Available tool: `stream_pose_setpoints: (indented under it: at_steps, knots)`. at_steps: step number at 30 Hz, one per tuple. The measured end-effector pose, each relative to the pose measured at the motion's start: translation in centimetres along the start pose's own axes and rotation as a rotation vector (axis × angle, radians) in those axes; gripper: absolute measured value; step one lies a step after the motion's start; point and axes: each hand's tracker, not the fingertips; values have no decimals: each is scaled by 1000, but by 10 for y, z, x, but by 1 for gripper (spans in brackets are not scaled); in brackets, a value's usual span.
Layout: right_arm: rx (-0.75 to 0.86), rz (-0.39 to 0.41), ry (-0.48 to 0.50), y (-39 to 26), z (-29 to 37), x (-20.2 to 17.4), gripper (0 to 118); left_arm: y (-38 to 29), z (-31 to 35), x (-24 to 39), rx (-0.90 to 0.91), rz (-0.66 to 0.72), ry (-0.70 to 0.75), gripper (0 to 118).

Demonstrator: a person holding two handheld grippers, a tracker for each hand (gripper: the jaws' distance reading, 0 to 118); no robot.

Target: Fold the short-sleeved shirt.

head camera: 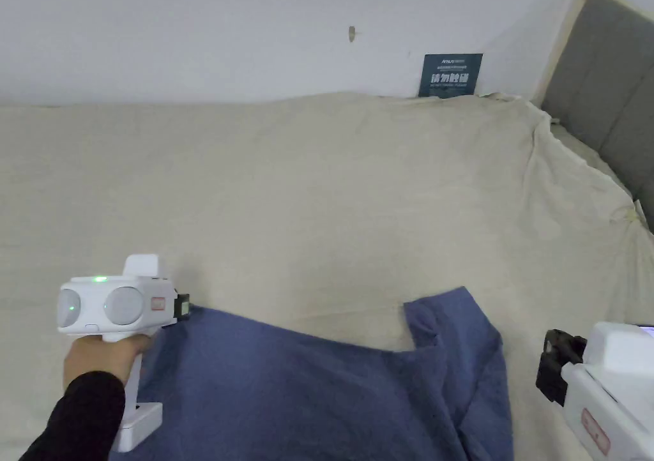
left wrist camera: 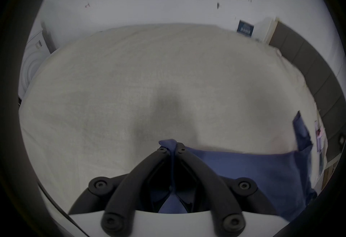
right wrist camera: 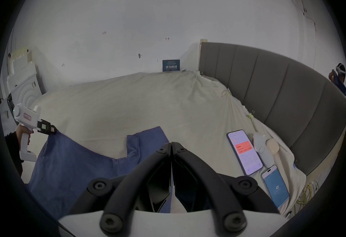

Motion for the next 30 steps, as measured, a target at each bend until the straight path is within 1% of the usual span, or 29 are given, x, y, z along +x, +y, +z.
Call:
stream_pose_setpoints:
  at_steps: [1,4,5,6,7,8,9,10,12,15,17,19,21,22,23,24,25,27,30]
  knots:
    - [-38,-2,16,1,-8,3,0,-2,11,-1,17,-6,-9,1]
    - [-135,-44,53,4,-36,8,3,-7,47,-1,42,-16,-20,0]
    - [-172,-50,55,4,-46,9,9,-8,54,-1,53,-15,-20,0]
    - [-203,-50,53,3,-58,10,22,-8,63,-2,62,-15,-21,0]
    - [-237,-43,35,2,-70,10,47,-9,68,-2,53,-16,-16,0]
    - [-277,-25,34,2,-80,7,65,-11,72,-3,58,-17,-15,0]
    - [-304,-28,23,0,-91,6,77,-11,76,-3,66,-17,-15,0]
    - [-333,-30,19,-3,-102,6,83,-10,77,-5,65,-16,-14,0]
    - [-379,-35,2,-6,-116,0,83,-12,82,-6,67,-14,-14,0]
    - [-442,0,-26,-14,-137,-7,82,-12,81,-8,61,-11,-12,0]
    - [-459,6,-35,-19,-146,-12,75,-14,80,-8,55,-6,-11,0]
    - [-478,20,-37,-24,-152,-17,71,-14,76,-9,50,-5,-11,0]
    - [-473,35,-38,-25,-141,-27,66,-17,76,-9,48,-5,-7,0]
    - [-467,41,-35,-23,-138,-29,61,-16,73,-11,45,-3,-7,0]
    - [-459,46,-12,-22,-134,-30,49,-16,72,-12,45,-2,-6,0]
    - [-450,55,-9,-19,-127,-32,31,-17,72,-12,44,2,-6,0]
    - [-436,73,-8,-18,-121,-33,2,-17,72,-12,43,5,-5,0]
    - [-433,74,28,-18,-115,-35,3,-18,72,-14,43,11,-2,0]
    - [-370,73,32,-13,-98,-31,2,-21,77,-18,47,34,-3,0]
